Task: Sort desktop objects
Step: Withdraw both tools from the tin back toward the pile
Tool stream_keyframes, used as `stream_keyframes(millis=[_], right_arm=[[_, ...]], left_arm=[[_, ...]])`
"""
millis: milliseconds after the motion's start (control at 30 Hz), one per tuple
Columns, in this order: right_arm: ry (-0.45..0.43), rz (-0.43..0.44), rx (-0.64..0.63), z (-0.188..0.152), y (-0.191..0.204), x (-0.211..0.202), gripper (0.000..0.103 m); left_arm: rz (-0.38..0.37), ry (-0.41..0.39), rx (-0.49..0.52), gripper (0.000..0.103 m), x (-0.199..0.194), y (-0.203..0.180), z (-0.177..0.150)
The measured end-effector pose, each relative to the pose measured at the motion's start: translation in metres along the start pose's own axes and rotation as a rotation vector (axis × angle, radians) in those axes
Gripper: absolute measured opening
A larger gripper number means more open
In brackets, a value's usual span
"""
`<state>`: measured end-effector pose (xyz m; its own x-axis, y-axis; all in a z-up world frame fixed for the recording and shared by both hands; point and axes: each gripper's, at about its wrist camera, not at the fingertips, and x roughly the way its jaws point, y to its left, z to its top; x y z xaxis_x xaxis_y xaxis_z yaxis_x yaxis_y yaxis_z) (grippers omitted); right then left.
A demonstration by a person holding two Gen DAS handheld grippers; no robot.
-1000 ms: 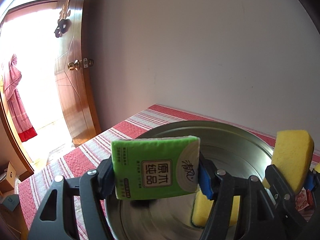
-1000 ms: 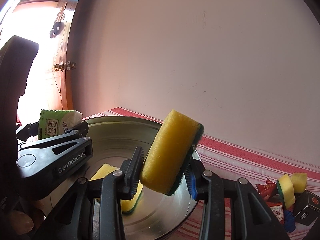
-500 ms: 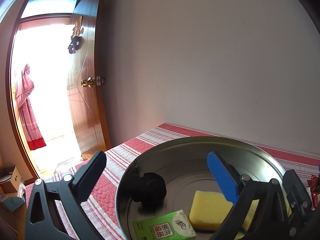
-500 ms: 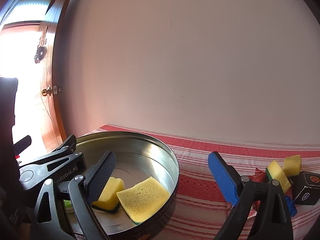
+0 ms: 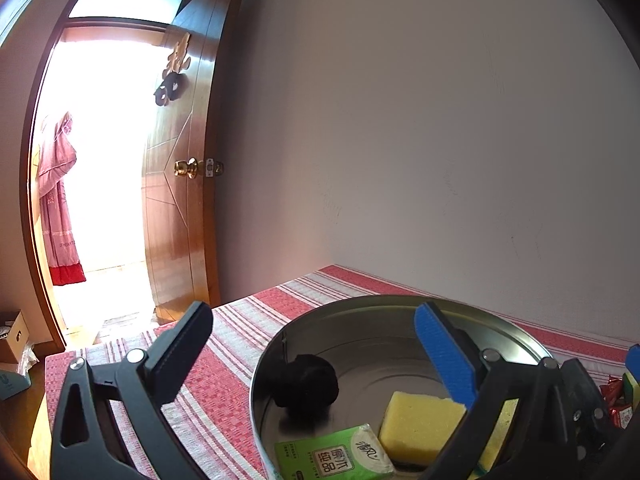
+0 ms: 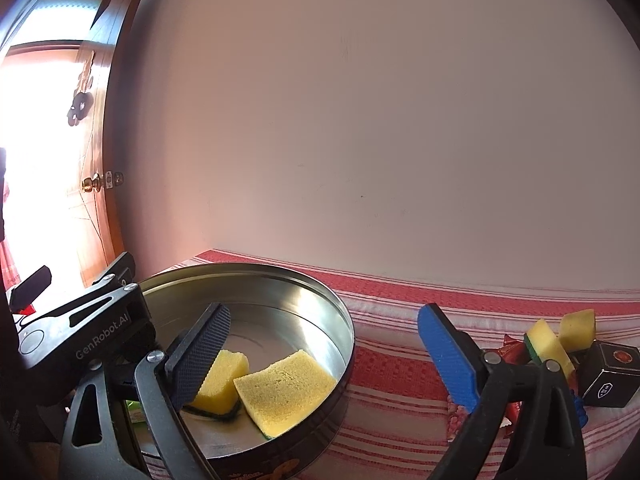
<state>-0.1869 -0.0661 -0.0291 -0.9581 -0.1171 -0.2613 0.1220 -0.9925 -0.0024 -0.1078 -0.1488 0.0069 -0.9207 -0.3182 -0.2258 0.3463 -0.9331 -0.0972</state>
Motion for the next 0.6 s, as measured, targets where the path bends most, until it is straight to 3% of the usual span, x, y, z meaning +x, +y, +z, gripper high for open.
stream_keyframes(millis=[167,500,600], right_arm=[[-0.019,-0.012,0.008,0.001,-0.001,-0.004,0.097],[-0.199,-0.121,0.05,0.004,-0.012,-0.038,0.097],[-0.206,-0.135,0.045,0.005,-0.012,-0.04,0.102]], left_arm=[[0.011,0.006,-0.036,0.102,0.002,0.007,-0.001],[0.025,0.025,-0.029,0.102,0.008,0.005,-0.002],[0.025,0.041,-0.016,0.102,0.01,0.003,-0.003]])
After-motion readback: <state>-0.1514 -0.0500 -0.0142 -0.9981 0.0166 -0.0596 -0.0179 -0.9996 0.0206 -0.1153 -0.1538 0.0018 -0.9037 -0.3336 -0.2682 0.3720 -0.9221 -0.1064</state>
